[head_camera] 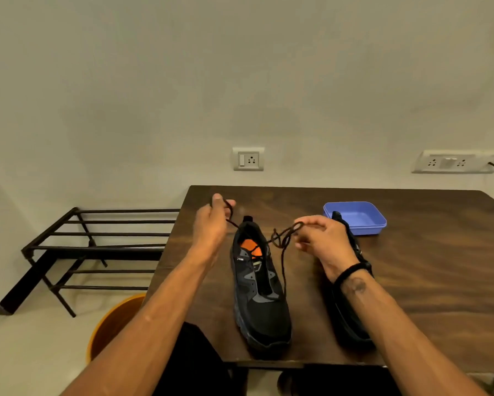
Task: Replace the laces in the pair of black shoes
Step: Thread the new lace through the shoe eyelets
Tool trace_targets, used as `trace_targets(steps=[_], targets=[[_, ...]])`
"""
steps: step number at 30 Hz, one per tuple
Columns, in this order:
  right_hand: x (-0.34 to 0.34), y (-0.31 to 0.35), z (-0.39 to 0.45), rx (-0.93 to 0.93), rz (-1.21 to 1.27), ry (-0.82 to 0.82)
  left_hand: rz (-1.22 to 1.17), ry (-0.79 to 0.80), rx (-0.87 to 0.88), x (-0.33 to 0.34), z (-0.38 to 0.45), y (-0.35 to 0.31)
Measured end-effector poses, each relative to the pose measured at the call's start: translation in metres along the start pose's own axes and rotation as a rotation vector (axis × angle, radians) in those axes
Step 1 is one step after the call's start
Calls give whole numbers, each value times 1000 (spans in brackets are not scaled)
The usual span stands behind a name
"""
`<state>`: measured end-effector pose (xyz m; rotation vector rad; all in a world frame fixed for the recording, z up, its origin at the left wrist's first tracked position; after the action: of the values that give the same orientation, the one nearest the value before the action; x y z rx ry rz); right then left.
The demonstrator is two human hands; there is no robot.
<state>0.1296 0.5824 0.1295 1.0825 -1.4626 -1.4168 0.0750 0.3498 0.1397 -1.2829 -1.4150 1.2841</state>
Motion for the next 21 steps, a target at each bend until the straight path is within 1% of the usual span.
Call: trace_targets(steps=[1,2,3,4,5,6,7,8,9,10,11,12,13,14,15,16,18,19,21], targets=[[-10,-3,5,93,168,-104,-99,-80,-16,-8,4,1],[-19,-5,10,167,336,-198,-215,-127,-43,-15,6,2],[-29,-8,15,201,451,-279,-293,-152,-66,-19,6,2],[-40,-10,19,190,444,-343,-316,-161,-79,-23,8,3],[-52,-10,19,141,291,-391,-255,-159,-62,-23,6,3],[-57,-6,19,64,25,-379,-149,-145,-13,-23,6,4],[-54,0,15,-25,-266,-315,-18,-108,59,-19,2,2],[-47,8,11,-131,-498,-238,103,-50,130,-11,-3,0],[-36,16,6,-234,-625,-141,179,26,194,-2,-9,-3],[-24,22,1,-310,-622,-17,187,118,229,9,-16,-6],[-9,24,-4,-321,-517,150,152,213,235,19,-24,-9],[7,23,-12,-269,-365,343,114,289,240,27,-30,-13],[21,20,-21,-177,-225,505,94,337,256,32,-37,-18],[32,15,-27,-80,-121,610,109,353,288,34,-40,-21],[39,11,-31,9,-47,664,154,352,335,35,-42,-23],[42,7,-33,70,4,675,216,336,388,34,-42,-23],[39,3,-29,100,33,601,320,291,448,30,-39,-22],[34,1,-25,100,33,555,318,280,439,28,-36,-20],[23,2,-18,97,40,464,234,275,368,23,-32,-16]])
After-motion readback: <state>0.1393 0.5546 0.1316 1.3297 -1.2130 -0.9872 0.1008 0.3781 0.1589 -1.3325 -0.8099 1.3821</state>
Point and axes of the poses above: each hand's wrist, its own z-axis towards the middle knuckle, its own x-axis out of the palm, y = z × x, the point moved 4 cm from there along z, towards the middle knuckle, and after that the axes turned 5 degrees about -x, right-handed, at the moved point
